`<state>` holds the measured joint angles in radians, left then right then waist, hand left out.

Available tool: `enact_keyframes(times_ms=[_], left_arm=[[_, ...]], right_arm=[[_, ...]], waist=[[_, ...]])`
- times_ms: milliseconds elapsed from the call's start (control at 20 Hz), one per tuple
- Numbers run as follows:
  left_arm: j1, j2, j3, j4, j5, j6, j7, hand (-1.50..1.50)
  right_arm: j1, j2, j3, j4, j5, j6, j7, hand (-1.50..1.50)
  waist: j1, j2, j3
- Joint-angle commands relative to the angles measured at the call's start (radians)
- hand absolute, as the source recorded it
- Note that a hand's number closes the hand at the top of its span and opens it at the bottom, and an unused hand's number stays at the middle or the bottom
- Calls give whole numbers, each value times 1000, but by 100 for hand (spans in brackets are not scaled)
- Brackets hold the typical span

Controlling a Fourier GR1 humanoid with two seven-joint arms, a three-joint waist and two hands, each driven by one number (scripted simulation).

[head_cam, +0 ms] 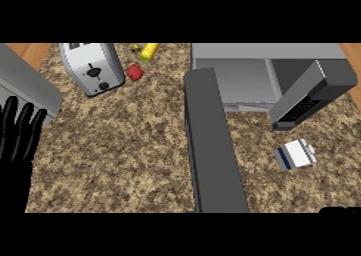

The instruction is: Pick up the milk, place it into the microwave and close the microwave

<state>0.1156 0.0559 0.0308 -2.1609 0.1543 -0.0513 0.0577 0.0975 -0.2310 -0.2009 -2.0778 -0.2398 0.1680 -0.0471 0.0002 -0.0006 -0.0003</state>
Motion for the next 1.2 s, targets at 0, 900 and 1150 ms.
enact_keyframes(times_ms=[0,900,1150], left_arm=[[121,4,17,-132,96,-35,66,-150],[467,-9,179,-363,303,-230,24,-150],[464,-25,166,-347,309,-250,26,-150]], right_arm=[[81,-1,-60,-3,-52,59,-40,-150],[78,74,-81,285,168,5,-180,-150],[33,72,-108,510,265,-54,-299,-150]], waist=[[2,-2,1],[15,-2,1],[17,0,2]])
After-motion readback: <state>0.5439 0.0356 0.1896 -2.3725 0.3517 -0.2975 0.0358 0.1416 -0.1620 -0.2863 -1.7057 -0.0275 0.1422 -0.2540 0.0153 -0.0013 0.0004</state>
